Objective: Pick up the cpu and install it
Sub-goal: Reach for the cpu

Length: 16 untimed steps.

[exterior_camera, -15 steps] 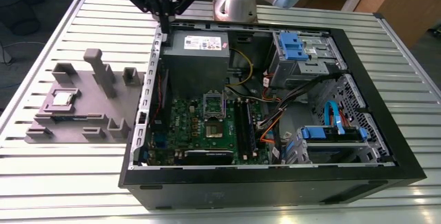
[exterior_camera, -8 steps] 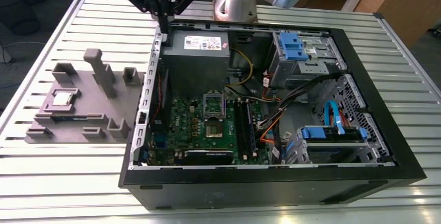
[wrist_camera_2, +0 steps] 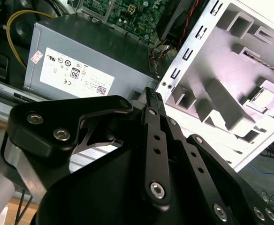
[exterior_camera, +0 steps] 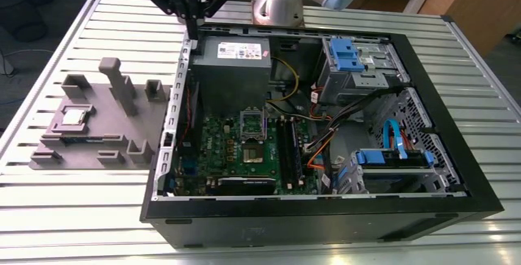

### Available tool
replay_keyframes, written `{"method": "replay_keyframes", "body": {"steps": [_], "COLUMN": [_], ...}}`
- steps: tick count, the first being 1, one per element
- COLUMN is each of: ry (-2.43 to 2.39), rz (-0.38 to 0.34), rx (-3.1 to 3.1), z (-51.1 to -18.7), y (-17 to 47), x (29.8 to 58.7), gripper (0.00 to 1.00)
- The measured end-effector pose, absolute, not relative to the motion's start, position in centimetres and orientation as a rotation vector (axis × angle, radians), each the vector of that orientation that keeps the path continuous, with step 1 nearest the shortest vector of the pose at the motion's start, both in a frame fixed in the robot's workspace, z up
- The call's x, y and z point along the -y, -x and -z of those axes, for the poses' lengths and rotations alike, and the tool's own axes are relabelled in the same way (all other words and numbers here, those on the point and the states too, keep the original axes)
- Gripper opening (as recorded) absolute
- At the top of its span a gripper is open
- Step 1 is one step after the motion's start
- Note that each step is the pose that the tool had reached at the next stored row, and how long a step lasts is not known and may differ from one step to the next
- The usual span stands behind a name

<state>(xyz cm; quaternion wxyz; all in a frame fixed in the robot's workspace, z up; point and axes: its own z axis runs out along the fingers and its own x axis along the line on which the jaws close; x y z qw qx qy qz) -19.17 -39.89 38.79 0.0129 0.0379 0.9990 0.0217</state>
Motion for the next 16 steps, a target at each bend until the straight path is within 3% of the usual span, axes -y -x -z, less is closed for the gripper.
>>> {"method": "replay_keyframes", "body": {"steps": [16], "ry": [-0.118], "rz": [-0.068], "rx": [-3.113], "z": [-38.79], "y": [19.57], "x": [39.89], "gripper": [0.10]}}
